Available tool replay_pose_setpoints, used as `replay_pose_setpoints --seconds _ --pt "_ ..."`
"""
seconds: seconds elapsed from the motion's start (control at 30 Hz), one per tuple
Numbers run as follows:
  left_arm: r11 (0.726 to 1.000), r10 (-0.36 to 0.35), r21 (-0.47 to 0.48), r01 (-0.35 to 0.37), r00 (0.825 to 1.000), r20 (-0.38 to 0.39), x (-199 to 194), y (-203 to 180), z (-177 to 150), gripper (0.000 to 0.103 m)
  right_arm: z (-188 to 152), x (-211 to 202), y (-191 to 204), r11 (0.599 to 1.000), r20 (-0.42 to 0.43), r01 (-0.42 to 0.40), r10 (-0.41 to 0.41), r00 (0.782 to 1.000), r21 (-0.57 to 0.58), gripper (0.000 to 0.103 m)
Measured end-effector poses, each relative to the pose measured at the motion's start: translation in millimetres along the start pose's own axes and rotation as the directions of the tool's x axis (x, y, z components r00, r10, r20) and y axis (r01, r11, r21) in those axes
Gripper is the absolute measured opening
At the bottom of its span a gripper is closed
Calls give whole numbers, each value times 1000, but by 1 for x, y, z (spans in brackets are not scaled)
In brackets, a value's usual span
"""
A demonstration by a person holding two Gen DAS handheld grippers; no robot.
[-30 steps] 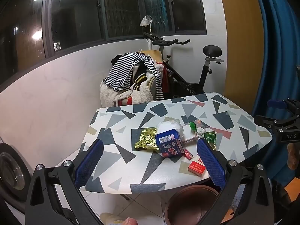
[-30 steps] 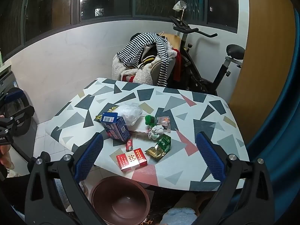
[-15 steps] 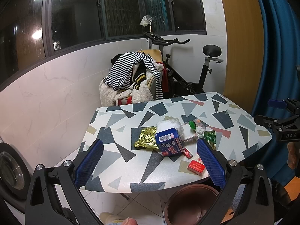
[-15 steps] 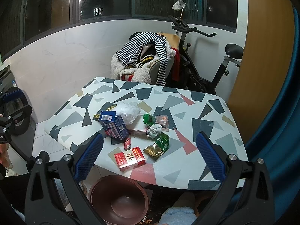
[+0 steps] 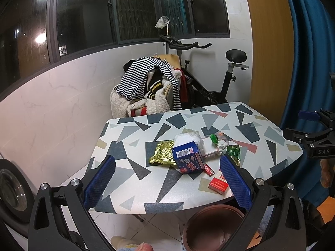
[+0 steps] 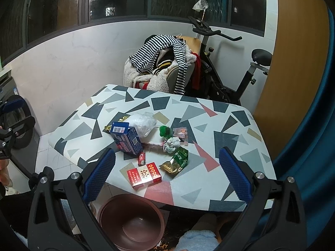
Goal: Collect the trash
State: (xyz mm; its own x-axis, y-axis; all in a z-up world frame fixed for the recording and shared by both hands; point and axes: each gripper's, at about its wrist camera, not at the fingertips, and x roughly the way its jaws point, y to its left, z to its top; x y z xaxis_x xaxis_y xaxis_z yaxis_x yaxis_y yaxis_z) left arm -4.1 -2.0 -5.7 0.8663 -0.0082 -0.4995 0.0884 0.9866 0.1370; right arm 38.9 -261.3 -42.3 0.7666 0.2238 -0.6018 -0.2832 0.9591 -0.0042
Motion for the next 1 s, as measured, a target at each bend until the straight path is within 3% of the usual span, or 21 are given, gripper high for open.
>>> replay_pose_setpoints --seconds 1.0 --pt "1000 -3 -4 3 1000 -6 4 0 -4 98 -5 0 -3 1000 -4 7 -7 1000 -12 97"
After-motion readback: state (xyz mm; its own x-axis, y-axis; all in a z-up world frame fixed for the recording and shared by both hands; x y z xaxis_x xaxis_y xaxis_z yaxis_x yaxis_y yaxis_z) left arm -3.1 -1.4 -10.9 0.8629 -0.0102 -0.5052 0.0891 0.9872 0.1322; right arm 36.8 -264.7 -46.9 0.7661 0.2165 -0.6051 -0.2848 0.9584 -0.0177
